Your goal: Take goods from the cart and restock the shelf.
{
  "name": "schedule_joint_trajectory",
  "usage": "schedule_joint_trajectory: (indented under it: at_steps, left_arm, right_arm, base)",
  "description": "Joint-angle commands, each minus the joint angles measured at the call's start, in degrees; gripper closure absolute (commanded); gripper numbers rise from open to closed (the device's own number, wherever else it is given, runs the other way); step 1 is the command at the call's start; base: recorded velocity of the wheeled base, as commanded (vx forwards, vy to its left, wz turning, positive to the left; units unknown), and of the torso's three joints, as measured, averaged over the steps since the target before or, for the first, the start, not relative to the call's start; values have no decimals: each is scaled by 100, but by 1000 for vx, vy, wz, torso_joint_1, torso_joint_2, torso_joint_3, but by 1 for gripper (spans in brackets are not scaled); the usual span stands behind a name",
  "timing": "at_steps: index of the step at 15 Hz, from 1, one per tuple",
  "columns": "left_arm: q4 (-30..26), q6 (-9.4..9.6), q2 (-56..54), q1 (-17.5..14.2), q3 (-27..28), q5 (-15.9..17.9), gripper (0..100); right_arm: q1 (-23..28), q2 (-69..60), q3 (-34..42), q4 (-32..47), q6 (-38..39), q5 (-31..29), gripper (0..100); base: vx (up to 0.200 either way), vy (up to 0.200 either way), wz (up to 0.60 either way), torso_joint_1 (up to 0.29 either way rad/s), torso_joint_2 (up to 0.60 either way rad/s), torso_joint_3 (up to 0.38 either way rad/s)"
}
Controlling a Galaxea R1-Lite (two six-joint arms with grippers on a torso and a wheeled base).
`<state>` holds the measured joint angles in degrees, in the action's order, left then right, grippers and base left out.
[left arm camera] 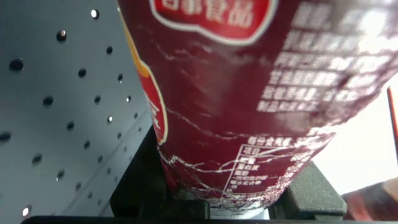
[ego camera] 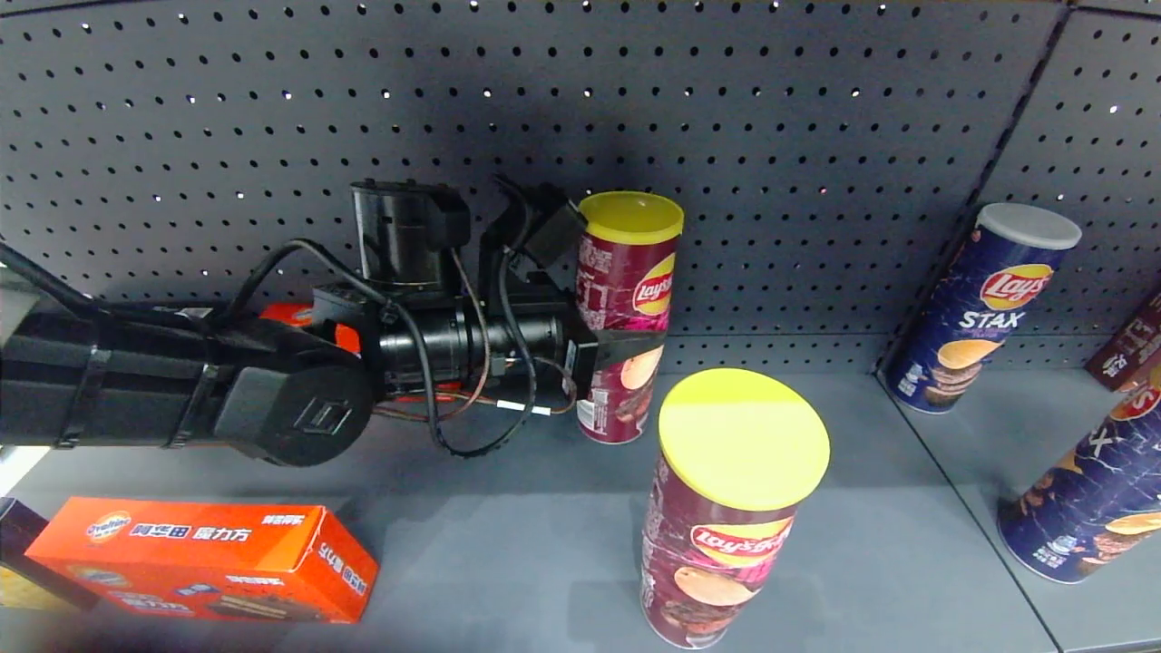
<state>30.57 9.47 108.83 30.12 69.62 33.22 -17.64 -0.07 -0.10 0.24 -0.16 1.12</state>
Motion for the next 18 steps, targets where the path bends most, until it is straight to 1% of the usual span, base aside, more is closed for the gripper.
schedule_joint_trajectory:
  at_steps: [1, 4, 8, 11, 13, 14, 16, 18]
  left_arm:
    - [1, -7, 227, 2, 175, 0, 100]
    - [10, -7, 411, 38, 342, -8, 100]
    - [45, -7, 570, 46, 368, -8, 100]
    - [72, 2, 719, 55, 544, -8, 100]
    - [212, 37, 798, 117, 561, -8, 100]
    - [300, 46, 798, 125, 553, -8, 0]
    - [335, 37, 851, 169, 517, -44, 0]
    - [344, 37, 824, 161, 438, -184, 0]
  right_arm:
    - [-3, 7, 1, 2, -2, 2, 0]
    - [-3, 7, 1, 2, -2, 2, 0]
    - [-3, 7, 1, -7, -2, 2, 0]
    - [-3, 7, 1, -7, -2, 2, 0]
    - [-3, 7, 1, 2, -2, 2, 0]
    - [-3, 7, 1, 2, -2, 2, 0]
    - [-3, 7, 1, 2, -2, 2, 0]
    - [-3, 7, 1, 2, -2, 2, 0]
  base:
    - [0, 0, 0, 0, 0, 0]
    - [0, 0, 0, 0, 0, 0]
    - [0, 0, 0, 0, 0, 0]
    - [0, 0, 0, 0, 0, 0]
    - [0, 0, 0, 0, 0, 0]
    - [0, 0, 0, 0, 0, 0]
    - [0, 0, 0, 0, 0, 0]
    - [0, 0, 0, 0, 0, 0]
